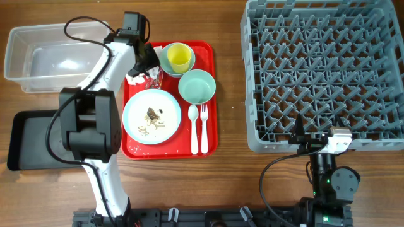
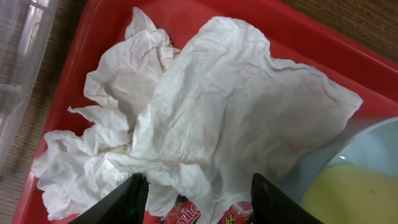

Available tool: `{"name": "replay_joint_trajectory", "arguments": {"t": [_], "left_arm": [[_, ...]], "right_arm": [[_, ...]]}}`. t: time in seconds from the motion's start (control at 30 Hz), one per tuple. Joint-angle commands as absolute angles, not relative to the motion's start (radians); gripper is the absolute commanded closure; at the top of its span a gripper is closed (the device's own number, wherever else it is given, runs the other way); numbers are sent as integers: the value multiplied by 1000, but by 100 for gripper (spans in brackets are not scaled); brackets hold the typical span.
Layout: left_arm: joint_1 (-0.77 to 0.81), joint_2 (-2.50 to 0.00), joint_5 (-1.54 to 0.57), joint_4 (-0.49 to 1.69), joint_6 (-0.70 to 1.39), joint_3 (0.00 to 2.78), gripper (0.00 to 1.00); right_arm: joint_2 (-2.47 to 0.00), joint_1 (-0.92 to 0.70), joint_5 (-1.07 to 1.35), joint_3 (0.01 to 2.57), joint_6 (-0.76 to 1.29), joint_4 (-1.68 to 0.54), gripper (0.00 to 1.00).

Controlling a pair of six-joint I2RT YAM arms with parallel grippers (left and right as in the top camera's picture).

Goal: Sort waste into correct bins and load items into the dishwasher rack
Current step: 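Reach the left gripper to the white tissue and grasp it, then carry the tissue left and drop it into the clear bin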

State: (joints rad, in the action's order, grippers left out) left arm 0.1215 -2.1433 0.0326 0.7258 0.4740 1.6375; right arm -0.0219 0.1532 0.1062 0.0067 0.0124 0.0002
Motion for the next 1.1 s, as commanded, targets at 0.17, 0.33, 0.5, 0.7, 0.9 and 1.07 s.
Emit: {"name": "replay_joint_trajectory", "arguments": {"t": [0.17, 0.33, 0.5, 0.7, 0.9, 1.07], "left_arm": [[139, -2161, 61, 740, 488, 1636, 59], [138, -2161, 110, 752, 488, 1636, 66], [139, -2167, 110, 749, 488, 1636, 64], [138, -2201, 110, 728, 487, 1636, 76], [139, -2144, 109, 741, 488, 1639, 96], [139, -1995, 98, 780, 488, 1639, 96]], "right_arm": [[-17, 152, 94, 5, 1, 5, 0], [-17, 152, 94, 5, 1, 5, 0], [-17, 152, 94, 5, 1, 5, 0], [-17, 152, 94, 5, 0, 5, 0], [-17, 152, 94, 5, 0, 5, 0], [-17, 152, 94, 5, 1, 5, 0]]}}
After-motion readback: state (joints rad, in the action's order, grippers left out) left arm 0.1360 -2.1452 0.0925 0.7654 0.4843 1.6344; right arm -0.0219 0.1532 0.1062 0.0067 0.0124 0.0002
